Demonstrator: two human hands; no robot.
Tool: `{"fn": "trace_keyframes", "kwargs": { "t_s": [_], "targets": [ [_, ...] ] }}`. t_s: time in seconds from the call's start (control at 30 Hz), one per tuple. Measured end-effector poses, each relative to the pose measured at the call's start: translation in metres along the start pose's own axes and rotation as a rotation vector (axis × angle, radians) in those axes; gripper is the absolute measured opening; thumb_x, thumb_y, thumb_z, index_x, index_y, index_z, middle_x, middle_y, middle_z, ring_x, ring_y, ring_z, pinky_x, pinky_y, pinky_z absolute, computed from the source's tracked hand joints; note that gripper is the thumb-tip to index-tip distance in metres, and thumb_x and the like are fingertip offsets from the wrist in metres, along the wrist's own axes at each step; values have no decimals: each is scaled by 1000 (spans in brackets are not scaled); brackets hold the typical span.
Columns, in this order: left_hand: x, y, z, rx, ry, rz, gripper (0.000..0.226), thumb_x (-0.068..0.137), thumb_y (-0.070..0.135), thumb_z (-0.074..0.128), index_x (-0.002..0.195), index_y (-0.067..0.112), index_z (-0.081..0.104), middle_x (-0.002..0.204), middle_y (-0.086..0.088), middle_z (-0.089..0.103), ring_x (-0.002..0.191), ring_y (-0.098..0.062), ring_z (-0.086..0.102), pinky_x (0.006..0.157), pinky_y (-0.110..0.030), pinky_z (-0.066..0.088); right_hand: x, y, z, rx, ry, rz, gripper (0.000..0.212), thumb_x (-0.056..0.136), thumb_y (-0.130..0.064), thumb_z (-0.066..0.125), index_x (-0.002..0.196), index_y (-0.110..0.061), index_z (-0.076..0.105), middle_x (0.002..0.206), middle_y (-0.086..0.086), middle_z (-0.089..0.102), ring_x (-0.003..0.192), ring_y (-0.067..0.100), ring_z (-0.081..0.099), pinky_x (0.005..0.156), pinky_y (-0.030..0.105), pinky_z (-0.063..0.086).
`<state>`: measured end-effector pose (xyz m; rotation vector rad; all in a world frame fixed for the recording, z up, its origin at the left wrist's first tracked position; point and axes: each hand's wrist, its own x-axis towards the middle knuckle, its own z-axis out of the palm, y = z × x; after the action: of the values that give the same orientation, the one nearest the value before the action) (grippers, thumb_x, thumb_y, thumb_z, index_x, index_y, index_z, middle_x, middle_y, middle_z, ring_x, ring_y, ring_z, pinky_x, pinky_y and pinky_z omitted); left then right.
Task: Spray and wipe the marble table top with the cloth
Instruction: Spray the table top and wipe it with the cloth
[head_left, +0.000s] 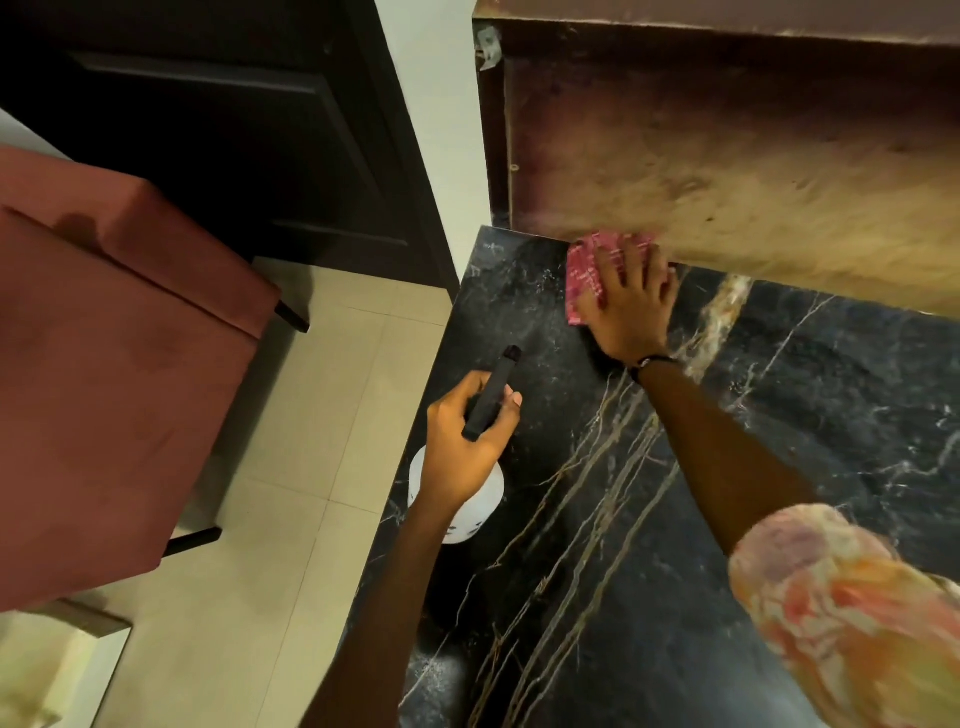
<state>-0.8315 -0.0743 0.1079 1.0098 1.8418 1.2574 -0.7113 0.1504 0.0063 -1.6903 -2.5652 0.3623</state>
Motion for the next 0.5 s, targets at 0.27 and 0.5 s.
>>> {"fn": "trace_keyframes", "kwargs": {
  "t_s": [0.27, 0.5],
  "targets": [
    [4, 3, 6, 31, 7, 4, 8, 90, 8, 59, 86, 1, 61, 62, -12, 52, 58, -13, 52, 55, -15, 44, -92, 52, 8, -80, 46, -361, 66, 88, -60, 34, 147, -29, 33, 156, 7, 26, 145, 33, 15, 115, 54, 19],
    [0, 1, 13, 23, -14, 9, 13, 90, 9, 58, 87, -2, 63, 73, -28, 59, 68, -31, 57, 61, -13, 46, -31, 101, -22, -14, 35, 78, 79, 82, -68, 19, 149, -28, 27, 157, 11, 22, 144, 41, 13, 114, 59, 14]
  ]
}}
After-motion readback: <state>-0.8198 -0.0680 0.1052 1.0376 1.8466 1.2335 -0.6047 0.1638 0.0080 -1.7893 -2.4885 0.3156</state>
